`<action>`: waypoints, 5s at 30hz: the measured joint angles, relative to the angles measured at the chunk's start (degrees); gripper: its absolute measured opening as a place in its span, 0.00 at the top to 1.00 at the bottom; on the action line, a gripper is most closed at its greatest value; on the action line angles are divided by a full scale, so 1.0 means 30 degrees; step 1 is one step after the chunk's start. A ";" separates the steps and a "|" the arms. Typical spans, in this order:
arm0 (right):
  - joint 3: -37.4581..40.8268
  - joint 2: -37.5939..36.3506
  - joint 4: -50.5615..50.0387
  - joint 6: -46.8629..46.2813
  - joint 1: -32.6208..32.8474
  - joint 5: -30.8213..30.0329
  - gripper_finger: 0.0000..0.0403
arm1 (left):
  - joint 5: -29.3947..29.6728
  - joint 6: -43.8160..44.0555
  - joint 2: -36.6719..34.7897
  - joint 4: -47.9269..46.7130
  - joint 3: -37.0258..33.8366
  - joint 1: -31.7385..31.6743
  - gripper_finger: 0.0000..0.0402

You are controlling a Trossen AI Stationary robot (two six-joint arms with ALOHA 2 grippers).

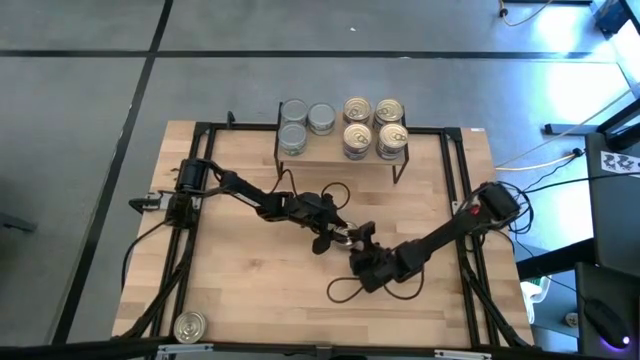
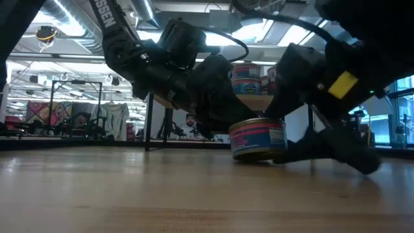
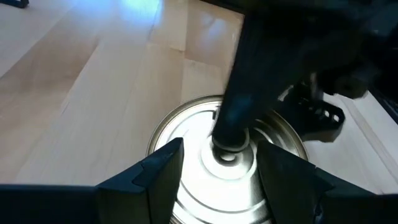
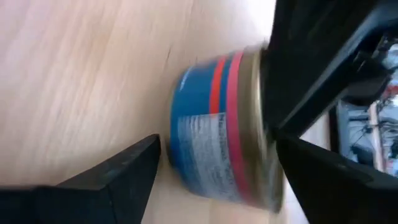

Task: Stack canned seafood by type on shelf
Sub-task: Put the blue pink tuna can on the shelf, then stack the blue pink tuna can on top of the blue pink tuna can on the shelf

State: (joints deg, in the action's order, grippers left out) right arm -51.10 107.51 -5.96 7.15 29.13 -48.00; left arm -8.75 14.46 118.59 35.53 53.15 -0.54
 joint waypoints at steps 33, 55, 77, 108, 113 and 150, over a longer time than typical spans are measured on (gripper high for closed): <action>0.0104 -0.3036 0.0969 0.0981 0.1843 0.0316 0.53 | 0.2722 -0.0980 -0.5004 -0.6549 -0.0121 0.0884 0.48; -0.2313 -0.4251 0.0816 0.4035 -0.0372 -0.1164 0.53 | 0.8094 -0.0128 -1.2591 -0.4243 -0.7767 0.4917 0.48; -0.4690 -0.4244 0.4402 0.9701 -0.9432 0.2234 0.53 | 0.8378 -0.0291 -1.3210 -0.3197 -0.9194 0.5399 0.48; -0.4690 -0.2357 0.6457 0.9014 -1.2148 0.3019 0.29 | 0.8597 -0.0291 -1.3210 -0.3197 -0.9165 0.5362 0.48; -0.4690 -0.2357 0.6316 0.8206 -1.2233 0.3510 0.23 | 0.8597 -0.0291 -1.3210 -0.3205 -0.9165 0.5362 0.48; -0.2084 -0.1818 0.3292 -0.4892 -0.2194 0.9010 0.55 | 0.7874 -0.0884 -1.3181 -1.7520 -0.2477 0.9063 0.48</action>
State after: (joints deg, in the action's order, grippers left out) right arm -57.35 102.06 3.92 -7.53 22.54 -20.97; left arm 14.87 11.81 79.05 -17.03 45.71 26.65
